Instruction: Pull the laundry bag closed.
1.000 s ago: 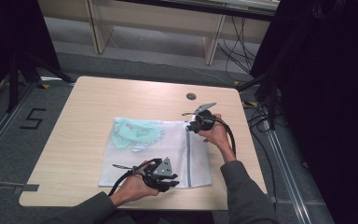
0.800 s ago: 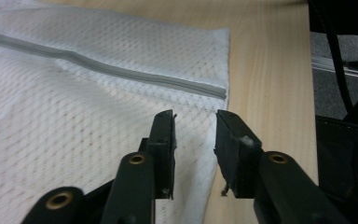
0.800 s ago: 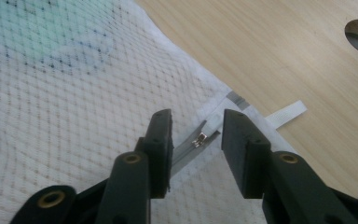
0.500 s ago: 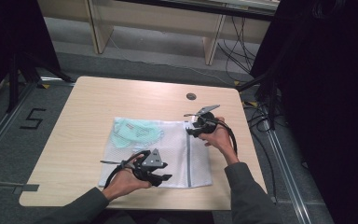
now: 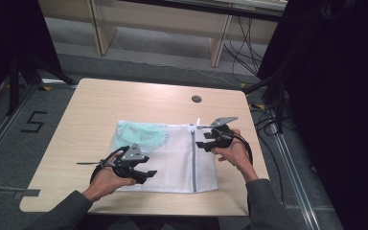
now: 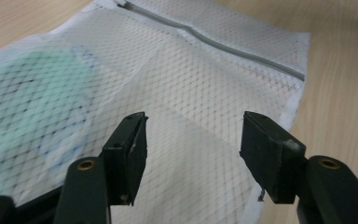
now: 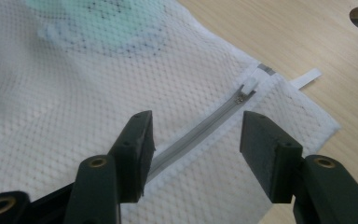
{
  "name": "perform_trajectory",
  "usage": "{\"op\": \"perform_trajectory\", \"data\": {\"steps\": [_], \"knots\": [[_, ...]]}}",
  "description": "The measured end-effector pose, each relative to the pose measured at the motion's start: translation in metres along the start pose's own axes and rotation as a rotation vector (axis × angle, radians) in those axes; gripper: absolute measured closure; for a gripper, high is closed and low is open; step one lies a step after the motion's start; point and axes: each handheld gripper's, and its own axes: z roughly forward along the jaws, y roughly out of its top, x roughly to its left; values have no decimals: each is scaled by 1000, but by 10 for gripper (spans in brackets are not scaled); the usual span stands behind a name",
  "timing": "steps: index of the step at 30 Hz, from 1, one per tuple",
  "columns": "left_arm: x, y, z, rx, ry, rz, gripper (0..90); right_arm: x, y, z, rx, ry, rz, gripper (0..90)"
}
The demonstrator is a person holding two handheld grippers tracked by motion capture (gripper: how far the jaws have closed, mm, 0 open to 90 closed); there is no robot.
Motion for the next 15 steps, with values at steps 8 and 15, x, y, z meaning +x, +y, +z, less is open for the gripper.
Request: {"op": "perform_trajectory", "data": {"steps": [8, 15], "knots": [[9, -9, -18, -4, 38, -22, 356, 13, -15, -13, -8, 8, -14, 408], [12, -15, -27, -16, 53, -41, 339, 25, -30, -23, -15, 21, -33, 400]]}}
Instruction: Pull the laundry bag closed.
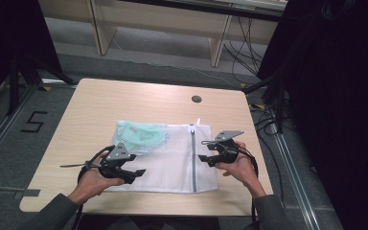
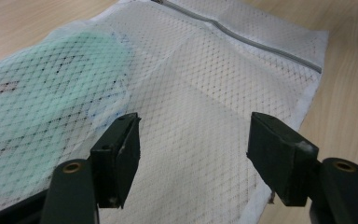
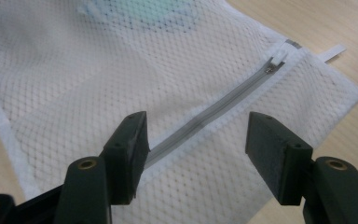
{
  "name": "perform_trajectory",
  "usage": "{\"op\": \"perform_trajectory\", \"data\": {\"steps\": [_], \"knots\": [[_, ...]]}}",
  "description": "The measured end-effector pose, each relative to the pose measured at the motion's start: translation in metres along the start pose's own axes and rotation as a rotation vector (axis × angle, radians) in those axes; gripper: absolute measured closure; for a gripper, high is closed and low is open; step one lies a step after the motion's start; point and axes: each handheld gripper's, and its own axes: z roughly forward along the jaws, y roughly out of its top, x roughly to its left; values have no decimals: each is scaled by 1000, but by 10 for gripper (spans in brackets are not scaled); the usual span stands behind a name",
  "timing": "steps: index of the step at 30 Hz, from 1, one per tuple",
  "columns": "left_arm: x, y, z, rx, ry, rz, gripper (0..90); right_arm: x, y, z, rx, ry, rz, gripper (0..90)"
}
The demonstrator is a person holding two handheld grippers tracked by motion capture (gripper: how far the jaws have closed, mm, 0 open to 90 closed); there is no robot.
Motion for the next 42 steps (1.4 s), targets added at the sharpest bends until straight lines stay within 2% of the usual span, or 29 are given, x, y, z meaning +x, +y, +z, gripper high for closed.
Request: {"op": "perform_trajectory", "data": {"steps": [1, 5, 6, 7, 9, 10, 11, 13, 14, 15, 16, 18, 22, 24, 25, 26, 27, 28, 29, 31, 34, 36, 37, 38, 39, 40, 41, 42], "knots": [[0, -1, -3, 6, 0, -13, 337, 2, -1, -2, 1, 8, 4, 398], [2, -3, -7, 8, 16, -7, 323, 6, -6, -6, -19, -2, -5, 395], [3, -5, -8, -3, 17, -23, 321, 9, -9, -10, 9, 8, -10, 386], [4, -6, -10, -7, 26, -29, 320, 11, -12, -9, -14, 4, 1, 382], [6, -7, -13, 10, 25, -26, 318, 12, -13, -11, 7, 9, -6, 380], [7, -8, -14, 3, 29, -24, 316, 16, -18, -11, -20, 6, 0, 370], [6, -8, -15, -10, 34, -41, 314, 20, -20, -12, -11, 6, 17, 368], [8, -9, -18, 1, 31, -34, 311, 19, -22, -13, -13, 6, 3, 364], [9, -10, -19, 4, 42, -24, 311, 20, -23, -16, 8, 7, -6, 353], [8, -11, -19, -11, 40, -46, 307, 24, -28, -16, -7, 1, 17, 334], [9, -11, -20, 0, 41, -26, 306, 24, -29, -18, 23, 2, 15, 334], [9, -12, -20, 5, 40, -27, 299, 25, -33, -20, 30, 2, 8, 327], [8, -13, -21, 4, 39, -31, 286, 28, -38, -20, 2, -14, 18, 321], [8, -14, -22, 9, 41, -28, 286, 31, -43, -22, 5, -20, 8, 314], [7, -15, -24, 10, 46, -31, 284, 32, -43, -26, 40, -13, 15, 314], [7, -15, -24, 10, 46, -31, 283, 32, -43, -26, 40, -13, 15, 314], [8, -15, -25, 9, 43, -11, 282, 35, -49, -25, 11, -21, 12, 306], [8, -15, -25, 12, 44, -9, 282, 36, -49, -28, 34, -12, 19, 304], [6, -16, -26, 11, 48, -27, 282, 36, -49, -28, 34, -12, 19, 304], [7, -16, -29, 12, 42, -23, 279, 38, -53, -31, 50, -13, 11, 302], [6, -18, -31, 5, 55, -29, 273, 42, -58, -33, 36, -11, 35, 296], [3, -21, -31, -2, 61, -53, 267, 45, -65, -36, 30, -24, 17, 296], [4, -21, -32, 26, 50, -34, 264, 47, -66, -38, 30, -17, 43, 296], [2, -22, -31, 7, 55, -47, 260, 47, -67, -40, 50, -13, 34, 295], [2, -22, -32, 11, 60, -46, 260, 49, -71, -39, 27, -13, 47, 294], [2, -22, -32, 10, 54, -39, 259, 51, -73, -39, 32, -18, 48, 294], [2, -22, -33, 8, 59, -37, 259, 50, -75, -39, 27, -31, 20, 294], [2, -23, -34, 15, 69, -28, 258, 52, -75, -42, 49, -16, 44, 291]]}}
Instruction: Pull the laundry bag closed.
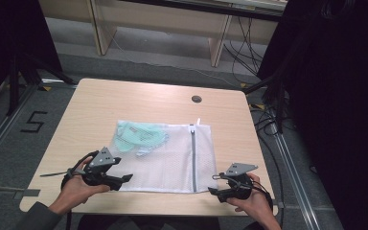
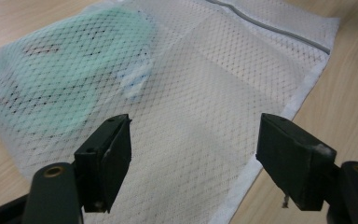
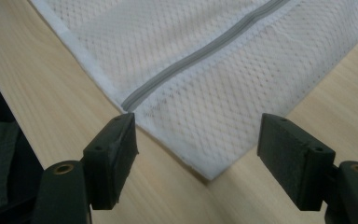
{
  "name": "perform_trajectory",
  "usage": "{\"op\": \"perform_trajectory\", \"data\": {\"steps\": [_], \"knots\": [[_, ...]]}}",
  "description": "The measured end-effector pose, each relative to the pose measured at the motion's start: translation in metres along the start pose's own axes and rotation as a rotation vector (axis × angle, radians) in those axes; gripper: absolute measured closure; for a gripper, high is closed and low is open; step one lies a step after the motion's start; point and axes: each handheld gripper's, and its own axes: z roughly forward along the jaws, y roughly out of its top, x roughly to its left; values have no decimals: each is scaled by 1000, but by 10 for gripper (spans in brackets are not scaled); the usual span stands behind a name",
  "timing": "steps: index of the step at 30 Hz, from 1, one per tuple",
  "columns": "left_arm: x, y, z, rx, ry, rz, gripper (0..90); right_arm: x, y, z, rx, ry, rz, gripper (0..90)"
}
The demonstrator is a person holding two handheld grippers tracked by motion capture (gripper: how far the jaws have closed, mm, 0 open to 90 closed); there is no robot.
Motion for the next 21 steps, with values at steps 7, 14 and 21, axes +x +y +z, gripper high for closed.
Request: {"op": "perform_trajectory", "data": {"steps": [7, 14, 21], "knots": [[-2, -1, 0, 6, -10, 13, 258, -1, -6, -2, -16, -23, -8, 287], [-3, -2, 2, 10, -9, -10, 258, 0, -5, -1, 14, -14, 2, 284], [-3, -2, 3, 10, -16, -5, 258, -1, -5, -3, 27, -13, 0, 282]]}}
